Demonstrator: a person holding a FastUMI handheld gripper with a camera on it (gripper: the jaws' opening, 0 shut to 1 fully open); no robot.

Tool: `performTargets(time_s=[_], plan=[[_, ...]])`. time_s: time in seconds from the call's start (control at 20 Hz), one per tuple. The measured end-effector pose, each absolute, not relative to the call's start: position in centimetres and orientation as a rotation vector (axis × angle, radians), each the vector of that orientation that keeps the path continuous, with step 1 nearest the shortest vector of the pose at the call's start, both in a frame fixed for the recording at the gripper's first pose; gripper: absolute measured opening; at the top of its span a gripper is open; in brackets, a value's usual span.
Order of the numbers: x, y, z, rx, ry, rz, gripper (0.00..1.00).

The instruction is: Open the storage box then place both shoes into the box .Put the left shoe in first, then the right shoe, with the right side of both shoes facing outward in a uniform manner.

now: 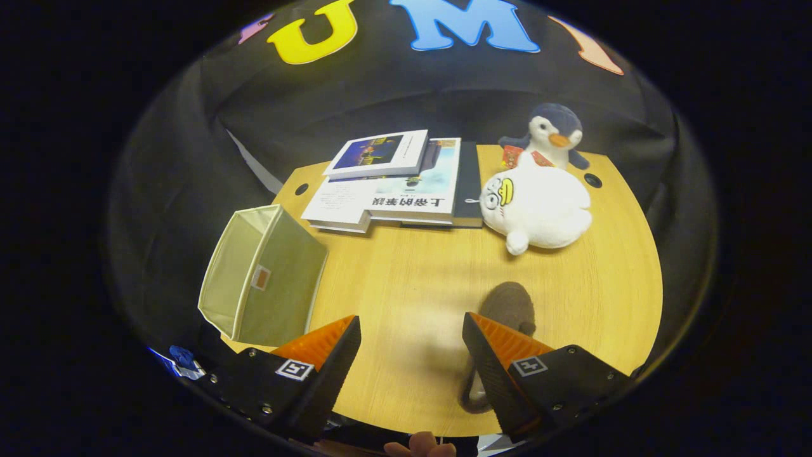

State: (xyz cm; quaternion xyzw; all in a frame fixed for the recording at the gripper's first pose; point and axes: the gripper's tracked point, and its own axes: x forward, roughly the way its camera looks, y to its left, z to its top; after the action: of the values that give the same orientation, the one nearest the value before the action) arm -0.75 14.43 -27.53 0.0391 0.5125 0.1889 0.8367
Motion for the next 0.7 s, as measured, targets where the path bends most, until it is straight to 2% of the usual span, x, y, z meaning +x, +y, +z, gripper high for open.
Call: performTargets(time_s=[0.7], plan=[[-2.7, 5.8, -33.4, 0.155, 1.165, 0.301, 0.98]])
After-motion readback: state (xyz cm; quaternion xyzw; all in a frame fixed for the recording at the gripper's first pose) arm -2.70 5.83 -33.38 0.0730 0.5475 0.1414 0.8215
